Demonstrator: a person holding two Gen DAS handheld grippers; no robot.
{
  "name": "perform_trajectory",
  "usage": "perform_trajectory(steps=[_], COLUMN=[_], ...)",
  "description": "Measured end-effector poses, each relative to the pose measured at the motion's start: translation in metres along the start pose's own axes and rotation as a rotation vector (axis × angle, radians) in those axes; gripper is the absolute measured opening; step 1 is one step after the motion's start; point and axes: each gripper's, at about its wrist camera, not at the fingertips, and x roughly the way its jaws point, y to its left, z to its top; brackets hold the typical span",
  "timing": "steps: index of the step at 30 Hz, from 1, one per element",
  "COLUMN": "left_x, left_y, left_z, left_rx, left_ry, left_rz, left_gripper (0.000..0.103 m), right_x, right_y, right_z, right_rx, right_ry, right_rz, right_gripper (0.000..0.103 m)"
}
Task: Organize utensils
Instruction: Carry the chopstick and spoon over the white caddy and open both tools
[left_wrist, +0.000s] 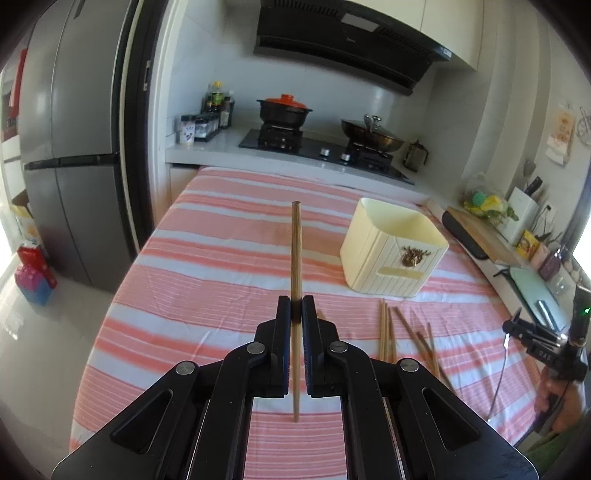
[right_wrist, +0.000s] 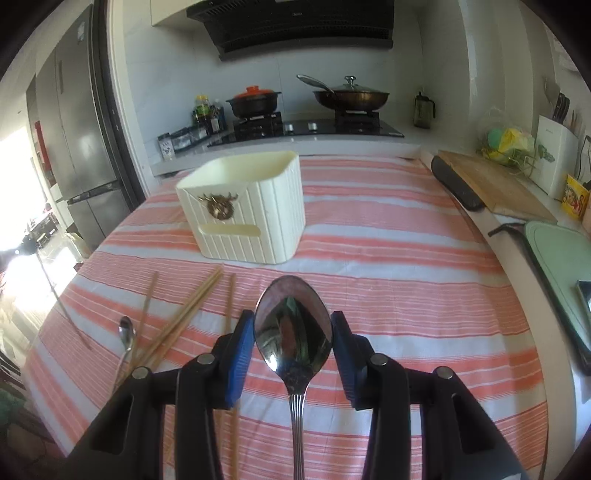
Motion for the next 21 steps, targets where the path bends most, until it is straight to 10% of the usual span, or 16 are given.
perform_trajectory(steps=[21], left_x=[-0.003], left_y=[-0.048], left_z=[0.037], left_rx=[0.064], left_ry=[-0.031], left_rz=[-0.078], left_gripper=[0.004], right_x=[-0.031], right_y=[0.010], right_z=[0.038], right_rx=[0.007], right_ry=[-0.126], right_rz=[0.021], right_gripper=[0.041])
